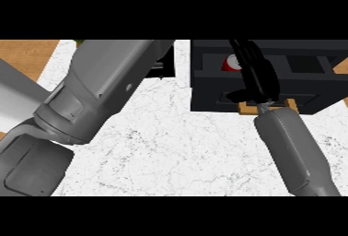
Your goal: Pick up the can, place it into the drawer and close the drawer
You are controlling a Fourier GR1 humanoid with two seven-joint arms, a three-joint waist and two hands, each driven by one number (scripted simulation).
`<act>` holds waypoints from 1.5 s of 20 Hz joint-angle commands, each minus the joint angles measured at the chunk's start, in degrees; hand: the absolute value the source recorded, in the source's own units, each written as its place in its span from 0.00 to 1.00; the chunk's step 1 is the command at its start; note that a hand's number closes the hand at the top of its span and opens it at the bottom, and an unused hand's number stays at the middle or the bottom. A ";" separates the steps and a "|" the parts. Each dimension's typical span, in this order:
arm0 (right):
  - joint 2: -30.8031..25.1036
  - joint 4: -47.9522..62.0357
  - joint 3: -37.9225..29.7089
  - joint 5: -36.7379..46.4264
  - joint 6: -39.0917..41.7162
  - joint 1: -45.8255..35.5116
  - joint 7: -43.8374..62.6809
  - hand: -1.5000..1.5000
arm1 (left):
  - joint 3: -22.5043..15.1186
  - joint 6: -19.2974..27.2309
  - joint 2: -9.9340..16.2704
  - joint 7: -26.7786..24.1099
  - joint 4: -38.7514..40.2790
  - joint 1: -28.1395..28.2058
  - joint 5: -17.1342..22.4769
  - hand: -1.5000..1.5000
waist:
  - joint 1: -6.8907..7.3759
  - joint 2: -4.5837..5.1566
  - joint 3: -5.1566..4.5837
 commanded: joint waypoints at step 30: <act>2.90 38.17 -16.22 -2.20 -20.03 -32.92 -9.09 0.00 | -2.16 -5.24 13.20 7.97 -25.04 20.94 -2.73 0.00 | 4.80 0.73 0.04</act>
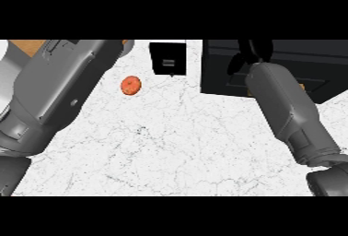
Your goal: Pick up the can, place it into the drawer and close the drawer
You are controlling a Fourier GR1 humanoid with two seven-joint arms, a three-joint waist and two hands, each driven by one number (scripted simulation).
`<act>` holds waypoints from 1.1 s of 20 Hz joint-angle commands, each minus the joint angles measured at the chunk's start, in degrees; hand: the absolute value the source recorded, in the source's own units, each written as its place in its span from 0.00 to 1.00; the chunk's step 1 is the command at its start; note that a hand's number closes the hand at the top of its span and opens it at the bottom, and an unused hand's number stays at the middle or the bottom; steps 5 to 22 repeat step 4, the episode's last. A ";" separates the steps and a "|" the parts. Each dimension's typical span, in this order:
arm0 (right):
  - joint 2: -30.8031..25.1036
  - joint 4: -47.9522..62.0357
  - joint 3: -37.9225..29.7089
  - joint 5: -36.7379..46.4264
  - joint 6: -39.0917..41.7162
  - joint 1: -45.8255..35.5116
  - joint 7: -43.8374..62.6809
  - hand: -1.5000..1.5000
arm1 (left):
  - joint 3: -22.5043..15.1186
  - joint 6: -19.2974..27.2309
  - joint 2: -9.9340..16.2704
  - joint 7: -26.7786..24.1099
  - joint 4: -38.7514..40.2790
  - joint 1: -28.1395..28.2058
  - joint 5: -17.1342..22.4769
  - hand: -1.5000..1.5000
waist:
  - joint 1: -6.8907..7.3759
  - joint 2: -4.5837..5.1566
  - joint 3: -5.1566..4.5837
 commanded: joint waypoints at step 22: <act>0.70 -0.71 -5.49 -5.81 0.05 -6.17 -4.03 0.00 | -0.27 -0.04 2.33 2.06 -5.99 4.79 -0.03 0.00 | 0.30 -0.68 -0.32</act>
